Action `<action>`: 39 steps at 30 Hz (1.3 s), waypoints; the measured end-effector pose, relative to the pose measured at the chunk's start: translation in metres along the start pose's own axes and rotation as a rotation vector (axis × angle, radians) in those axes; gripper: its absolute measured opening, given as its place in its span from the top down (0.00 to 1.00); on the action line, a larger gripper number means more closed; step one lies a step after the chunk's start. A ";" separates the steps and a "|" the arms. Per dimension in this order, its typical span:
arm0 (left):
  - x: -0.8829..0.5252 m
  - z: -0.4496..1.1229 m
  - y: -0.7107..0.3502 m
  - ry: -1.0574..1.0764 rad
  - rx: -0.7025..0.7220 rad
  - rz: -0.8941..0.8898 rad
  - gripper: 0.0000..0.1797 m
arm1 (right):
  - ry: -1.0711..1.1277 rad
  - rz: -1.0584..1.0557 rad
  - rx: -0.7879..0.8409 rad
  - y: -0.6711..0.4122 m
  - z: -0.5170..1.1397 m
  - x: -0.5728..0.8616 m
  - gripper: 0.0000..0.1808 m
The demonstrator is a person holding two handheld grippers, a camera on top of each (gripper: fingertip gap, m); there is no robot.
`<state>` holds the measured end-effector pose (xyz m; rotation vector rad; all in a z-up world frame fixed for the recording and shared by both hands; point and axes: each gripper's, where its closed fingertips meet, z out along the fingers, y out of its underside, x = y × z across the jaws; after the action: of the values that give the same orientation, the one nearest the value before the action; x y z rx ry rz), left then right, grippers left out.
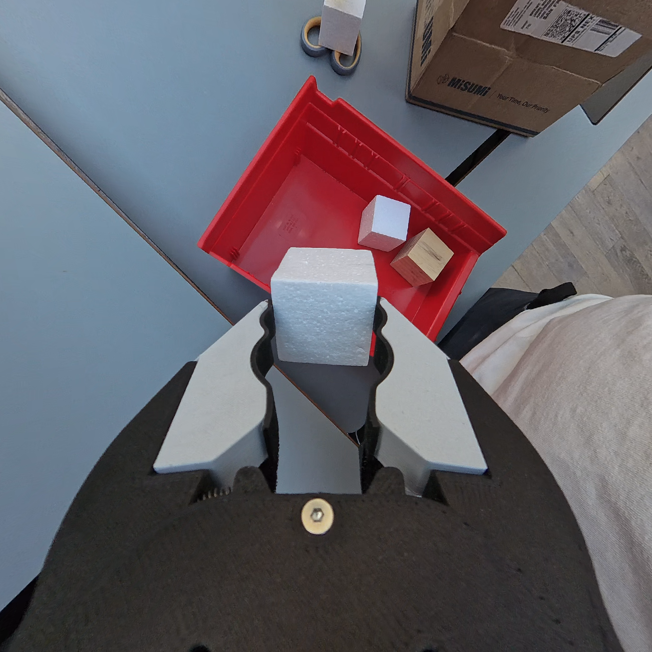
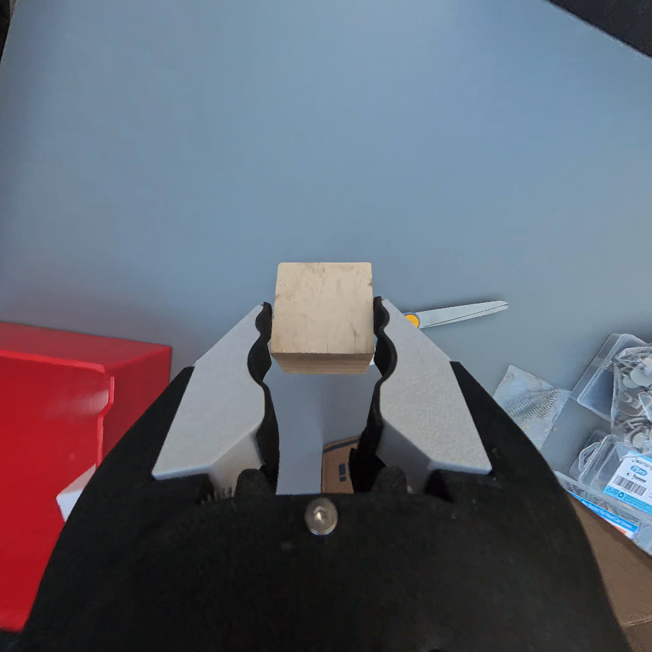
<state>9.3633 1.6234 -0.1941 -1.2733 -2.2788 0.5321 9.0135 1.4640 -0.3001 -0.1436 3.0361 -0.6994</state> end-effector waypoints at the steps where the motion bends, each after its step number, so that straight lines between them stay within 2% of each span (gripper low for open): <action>1: 0.000 -0.001 -0.001 -0.002 0.000 0.006 0.70 | 0.024 0.014 0.050 -0.001 0.000 0.000 0.69; 4: 0.001 -0.005 -0.007 0.011 0.013 0.019 0.70 | 0.061 -0.020 0.097 0.005 0.006 -0.003 0.69; 11: 0.008 -0.013 -0.013 0.027 0.025 0.034 0.69 | 0.040 -0.172 0.043 0.006 0.005 0.001 0.68; 19: 0.014 -0.014 -0.013 0.035 0.023 0.039 0.69 | 0.001 -0.161 0.045 0.011 0.011 0.006 0.69; 32: 0.025 -0.014 -0.024 0.049 0.020 0.056 0.69 | 0.012 -0.252 -0.151 0.034 0.015 0.010 0.68; 39: 0.028 -0.013 -0.027 0.059 0.015 0.071 0.69 | 0.023 -0.257 -0.171 0.035 0.012 0.014 0.65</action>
<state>9.3394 1.6353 -0.1627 -1.3486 -2.1848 0.5277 8.9975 1.4888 -0.3265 -0.5405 3.1281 -0.4507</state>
